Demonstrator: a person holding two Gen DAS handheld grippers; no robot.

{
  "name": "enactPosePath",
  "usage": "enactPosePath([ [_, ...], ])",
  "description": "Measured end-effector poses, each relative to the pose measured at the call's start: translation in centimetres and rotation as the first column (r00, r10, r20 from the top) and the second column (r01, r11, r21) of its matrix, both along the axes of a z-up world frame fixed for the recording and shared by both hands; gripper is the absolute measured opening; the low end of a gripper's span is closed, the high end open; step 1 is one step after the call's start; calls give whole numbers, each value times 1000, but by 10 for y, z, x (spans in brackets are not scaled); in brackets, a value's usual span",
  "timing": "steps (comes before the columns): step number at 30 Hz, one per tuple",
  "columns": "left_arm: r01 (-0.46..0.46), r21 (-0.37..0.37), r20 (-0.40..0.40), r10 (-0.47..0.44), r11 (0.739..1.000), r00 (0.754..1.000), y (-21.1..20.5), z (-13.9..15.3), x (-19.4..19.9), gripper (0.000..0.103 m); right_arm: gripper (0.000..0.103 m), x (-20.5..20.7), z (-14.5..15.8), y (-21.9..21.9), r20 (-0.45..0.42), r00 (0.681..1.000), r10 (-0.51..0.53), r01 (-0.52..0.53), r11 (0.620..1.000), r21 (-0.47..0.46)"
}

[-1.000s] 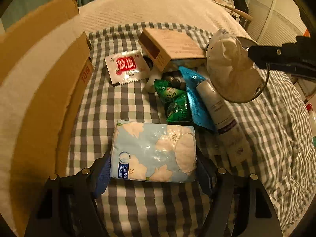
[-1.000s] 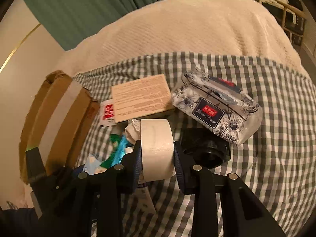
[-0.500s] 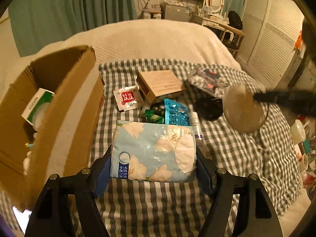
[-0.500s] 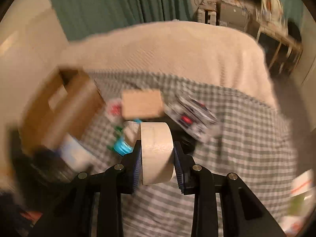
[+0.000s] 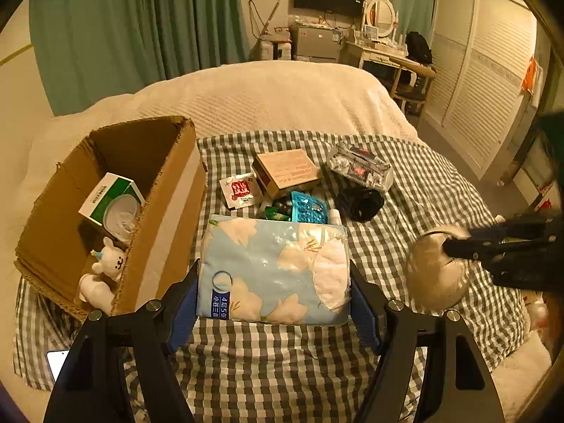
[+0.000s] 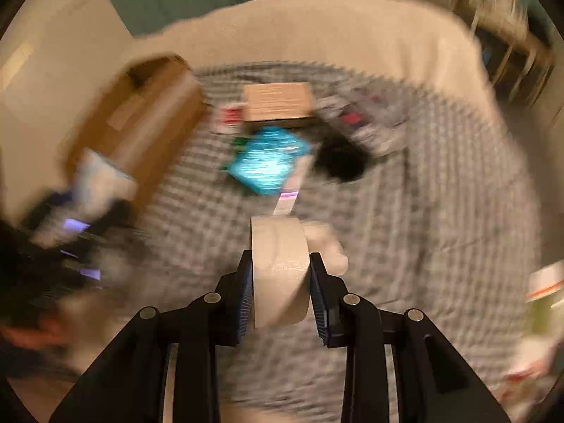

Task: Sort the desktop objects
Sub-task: 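Drop the tissue pack and tape roll into the cardboard box with both tools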

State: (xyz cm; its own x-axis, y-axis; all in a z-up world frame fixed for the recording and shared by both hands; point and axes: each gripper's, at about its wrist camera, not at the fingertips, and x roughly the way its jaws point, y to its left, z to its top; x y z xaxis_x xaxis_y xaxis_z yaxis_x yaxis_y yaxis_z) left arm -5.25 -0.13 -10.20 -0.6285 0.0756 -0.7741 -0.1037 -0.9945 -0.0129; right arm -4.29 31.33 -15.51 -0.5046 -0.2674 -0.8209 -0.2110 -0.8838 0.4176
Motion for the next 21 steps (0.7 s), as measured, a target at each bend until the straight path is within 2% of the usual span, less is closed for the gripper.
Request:
enactPosePath([
  [1,-1,-1,-3,1,1000,1000,0,2,1,75,29,0,6,-4,12,1000,-18,16,995,102],
  [2,0,0,-6,0,1000,1000,0,3,2,75,29,-1,12,-17,21,1000,8,-13,962,273],
  [3,3,-1,-9,-3,1000,1000,0,4,2,75,29,-2,16,-29,16,998,59,-61,945,321],
  [4,3,-5,-13,-3,1000,1000,0,5,3,75,29,-1,18,-24,-10,999,46,-43,982,184],
  [5,0,-10,-17,0,1000,1000,0,5,2,75,29,-1,17,-17,-14,1000,-7,9,994,113],
  [6,-2,-7,-17,2,1000,1000,-1,6,2,75,29,-3,18,-18,8,1000,-14,13,992,126],
  [8,-9,3,-20,9,1000,1000,-4,8,2,75,29,-6,24,-28,-10,999,40,-37,973,228],
  [11,-28,9,-36,29,1000,999,-12,14,-1,75,29,-9,35,-22,-47,998,32,-23,985,173],
  [14,-54,31,-75,56,998,996,-24,30,-4,75,29,-18,52,-26,-92,995,46,-29,984,175],
  [18,-101,16,-165,102,995,981,-50,61,-8,75,29,-32,81,-39,-167,984,57,-30,987,158],
  [21,-142,24,-194,144,990,970,-74,74,-12,75,29,-45,108,-55,-227,970,80,-46,987,152],
])
